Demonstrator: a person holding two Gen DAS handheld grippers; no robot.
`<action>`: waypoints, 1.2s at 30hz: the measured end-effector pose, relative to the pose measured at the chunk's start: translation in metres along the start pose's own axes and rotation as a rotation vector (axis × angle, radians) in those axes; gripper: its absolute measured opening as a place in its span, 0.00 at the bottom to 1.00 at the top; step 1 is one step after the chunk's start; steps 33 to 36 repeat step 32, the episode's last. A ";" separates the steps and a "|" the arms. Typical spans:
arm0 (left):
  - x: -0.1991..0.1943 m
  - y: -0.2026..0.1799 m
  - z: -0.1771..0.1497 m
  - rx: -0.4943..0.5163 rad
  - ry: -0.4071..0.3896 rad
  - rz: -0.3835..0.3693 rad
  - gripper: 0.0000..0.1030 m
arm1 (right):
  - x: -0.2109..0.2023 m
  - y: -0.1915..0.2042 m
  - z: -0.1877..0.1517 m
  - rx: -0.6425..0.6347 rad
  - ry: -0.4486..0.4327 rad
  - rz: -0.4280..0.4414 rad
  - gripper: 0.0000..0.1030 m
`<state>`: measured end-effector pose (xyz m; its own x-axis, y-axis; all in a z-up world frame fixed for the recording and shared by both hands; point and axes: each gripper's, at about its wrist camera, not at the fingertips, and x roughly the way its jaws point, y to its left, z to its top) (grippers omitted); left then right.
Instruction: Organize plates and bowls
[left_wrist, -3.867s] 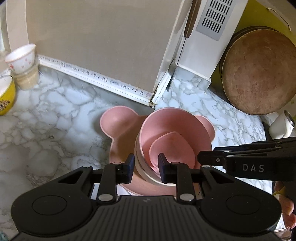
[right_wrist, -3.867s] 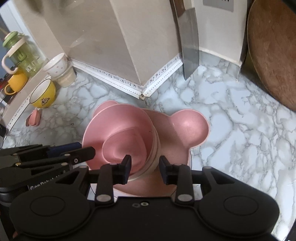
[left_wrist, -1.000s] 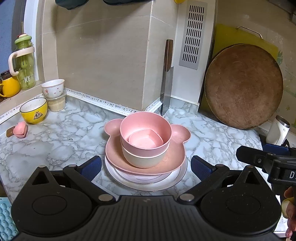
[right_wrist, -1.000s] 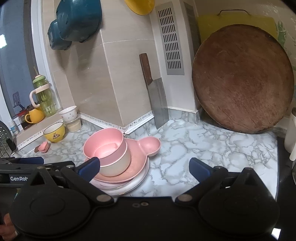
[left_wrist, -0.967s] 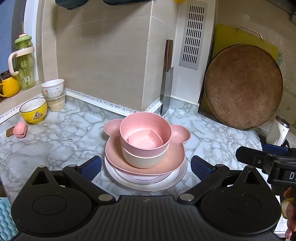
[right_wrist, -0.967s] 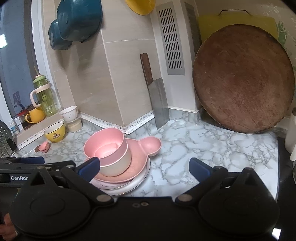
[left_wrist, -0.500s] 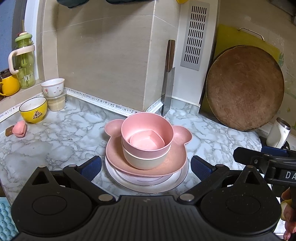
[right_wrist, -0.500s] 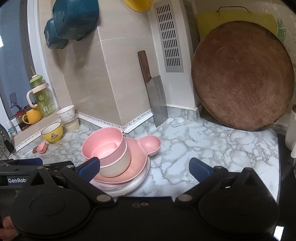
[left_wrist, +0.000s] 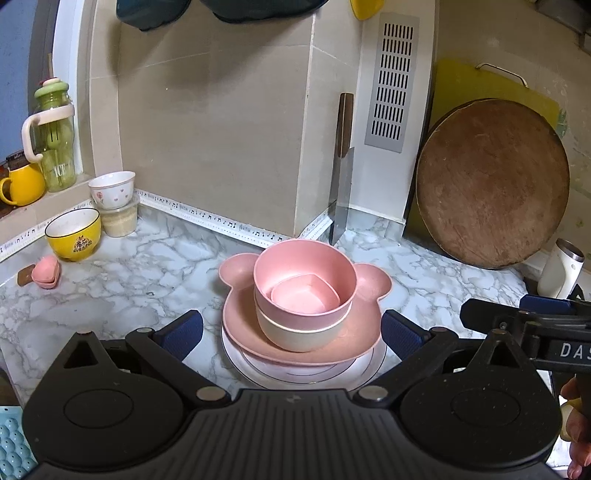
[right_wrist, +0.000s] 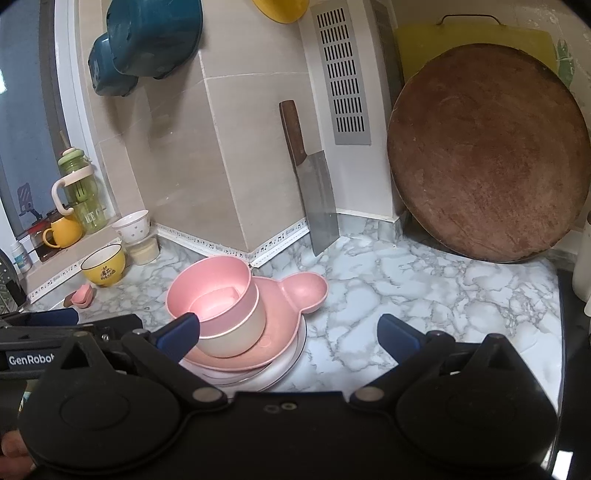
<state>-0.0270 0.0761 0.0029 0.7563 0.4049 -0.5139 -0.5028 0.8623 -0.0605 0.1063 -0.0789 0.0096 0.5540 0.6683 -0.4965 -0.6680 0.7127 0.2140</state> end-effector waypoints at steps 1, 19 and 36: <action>0.000 0.000 0.000 0.002 0.002 -0.003 1.00 | 0.000 0.000 0.000 0.001 0.000 -0.001 1.00; 0.007 0.003 -0.004 0.001 0.046 -0.005 1.00 | 0.005 0.003 -0.004 0.010 0.029 -0.005 1.00; 0.008 0.002 -0.007 -0.004 0.067 -0.011 1.00 | 0.007 0.001 -0.007 0.026 0.058 -0.002 1.00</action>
